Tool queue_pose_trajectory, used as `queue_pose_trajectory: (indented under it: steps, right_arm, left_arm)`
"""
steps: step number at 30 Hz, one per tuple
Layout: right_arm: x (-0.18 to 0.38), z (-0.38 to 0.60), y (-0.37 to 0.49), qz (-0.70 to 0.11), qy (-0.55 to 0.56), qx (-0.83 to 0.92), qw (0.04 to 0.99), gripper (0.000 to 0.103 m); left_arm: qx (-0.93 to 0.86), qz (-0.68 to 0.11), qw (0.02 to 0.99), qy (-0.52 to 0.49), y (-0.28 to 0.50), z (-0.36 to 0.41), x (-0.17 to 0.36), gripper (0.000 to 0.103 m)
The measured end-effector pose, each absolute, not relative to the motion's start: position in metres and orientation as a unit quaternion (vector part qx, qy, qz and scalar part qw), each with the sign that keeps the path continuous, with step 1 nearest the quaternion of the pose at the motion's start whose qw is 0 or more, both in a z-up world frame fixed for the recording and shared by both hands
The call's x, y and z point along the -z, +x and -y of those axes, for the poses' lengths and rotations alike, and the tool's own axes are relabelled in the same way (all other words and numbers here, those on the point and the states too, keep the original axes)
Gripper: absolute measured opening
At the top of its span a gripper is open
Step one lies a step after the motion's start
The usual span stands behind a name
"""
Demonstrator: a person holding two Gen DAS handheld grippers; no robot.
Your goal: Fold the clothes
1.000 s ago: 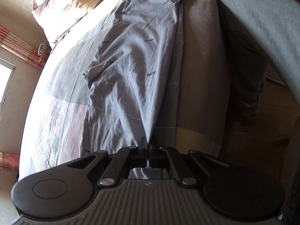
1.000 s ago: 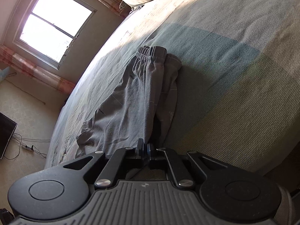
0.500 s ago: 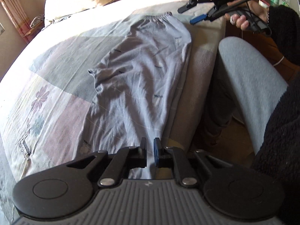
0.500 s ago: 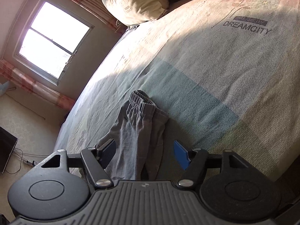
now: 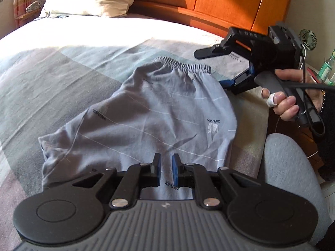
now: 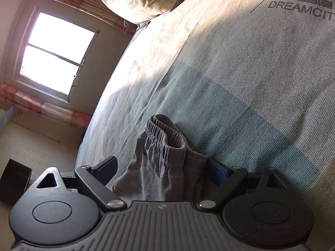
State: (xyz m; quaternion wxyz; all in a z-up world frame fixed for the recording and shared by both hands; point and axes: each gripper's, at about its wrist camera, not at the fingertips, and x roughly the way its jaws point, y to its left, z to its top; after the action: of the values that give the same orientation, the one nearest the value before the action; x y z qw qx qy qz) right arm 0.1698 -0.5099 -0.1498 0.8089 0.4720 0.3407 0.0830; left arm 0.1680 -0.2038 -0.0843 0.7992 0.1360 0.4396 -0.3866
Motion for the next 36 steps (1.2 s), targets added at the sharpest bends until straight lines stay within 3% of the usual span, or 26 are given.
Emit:
queue_pose_trajectory:
  steps: [4, 6, 8, 10, 11, 18, 27, 36]
  right_arm:
    - [0.153, 0.518, 0.162, -0.332, 0.478, -0.112, 0.806, 0.094]
    - [0.150, 0.521, 0.152, -0.328, 0.488, -0.115, 0.801, 0.094]
    - [0.144, 0.520, 0.136, -0.320, 0.485, -0.108, 0.807, 0.096]
    - [0.139, 0.522, 0.116, -0.315, 0.474, -0.099, 0.816, 0.099]
    - [0.137, 0.522, 0.106, -0.314, 0.466, -0.092, 0.822, 0.099]
    - [0.136, 0.519, 0.056, -0.324, 0.422, -0.037, 0.846, 0.100]
    - [0.137, 0.522, 0.031, -0.322, 0.410, -0.012, 0.853, 0.101]
    - [0.137, 0.533, 0.047, -0.273, 0.498, -0.089, 0.818, 0.103]
  left_arm:
    - [0.393, -0.427, 0.796, 0.171, 0.165, 0.230, 0.083, 0.013]
    - [0.397, -0.419, 0.795, 0.187, 0.165, 0.248, 0.079, 0.021]
    - [0.400, -0.411, 0.794, 0.203, 0.164, 0.266, 0.075, 0.050]
    - [0.403, -0.403, 0.792, 0.219, 0.164, 0.283, 0.071, 0.069]
    - [0.404, -0.399, 0.791, 0.227, 0.163, 0.292, 0.069, 0.073]
    - [0.413, -0.369, 0.783, 0.282, 0.162, 0.355, 0.055, 0.080]
    - [0.309, -0.317, 0.793, 0.418, 0.129, 0.393, 0.093, 0.082]
    - [0.276, -0.307, 0.822, 0.392, 0.146, 0.368, 0.077, 0.082]
